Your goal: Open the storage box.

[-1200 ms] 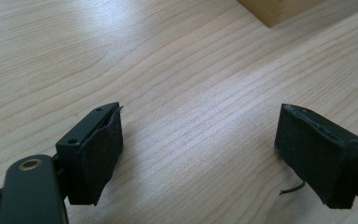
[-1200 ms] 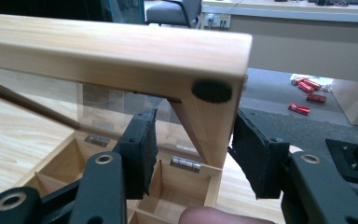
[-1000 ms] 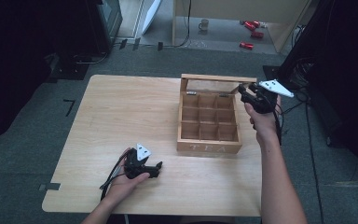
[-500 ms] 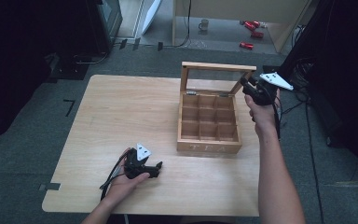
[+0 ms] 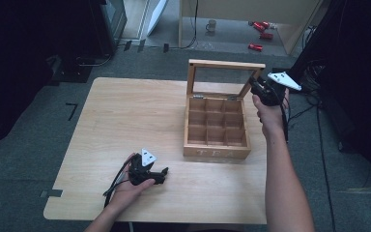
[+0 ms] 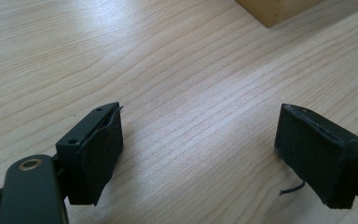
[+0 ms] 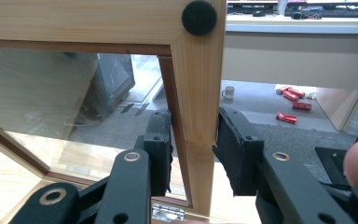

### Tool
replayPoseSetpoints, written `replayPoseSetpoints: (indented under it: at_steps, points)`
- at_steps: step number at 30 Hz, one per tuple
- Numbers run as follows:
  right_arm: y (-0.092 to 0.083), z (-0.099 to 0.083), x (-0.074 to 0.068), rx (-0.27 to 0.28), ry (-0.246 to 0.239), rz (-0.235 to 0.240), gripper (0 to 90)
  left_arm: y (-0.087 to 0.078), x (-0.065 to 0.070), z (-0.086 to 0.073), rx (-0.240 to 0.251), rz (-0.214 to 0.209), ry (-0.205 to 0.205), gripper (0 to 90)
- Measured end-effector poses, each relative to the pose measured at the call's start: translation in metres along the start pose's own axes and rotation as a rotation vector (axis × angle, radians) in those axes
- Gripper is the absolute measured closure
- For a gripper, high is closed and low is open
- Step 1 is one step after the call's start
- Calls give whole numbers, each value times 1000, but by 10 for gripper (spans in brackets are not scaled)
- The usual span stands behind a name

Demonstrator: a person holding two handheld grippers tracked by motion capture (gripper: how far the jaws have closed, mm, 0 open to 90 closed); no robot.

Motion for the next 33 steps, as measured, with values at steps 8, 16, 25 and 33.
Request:
replayPoseSetpoints:
  at_steps: [8, 16, 25, 33]
  points:
    - [6, 3, 0, 2, 6, -2, 666, 0, 0, 0, 0, -4, -2, 159]
    - [16, 9, 0, 2, 17, -11, 666, 0, 0, 0, 5, -8, -6, 158]
    - [38, 19, -1, -27, 42, -35, 665, 0, -1, 0, 8, -14, -9, 158]
    - [64, 23, -4, -64, 32, -83, 666, -1, -1, 0, 10, -19, -11, 159]
Point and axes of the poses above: each handheld gripper's, and its own axes: y roughly forward along the jaws, z roughly out of its top, x roughly to its right, the point moved 7 cm from there along y, roughly forward along the jaws, and after that the axes turned 12 degrees about -z, right-handed, at the moved point
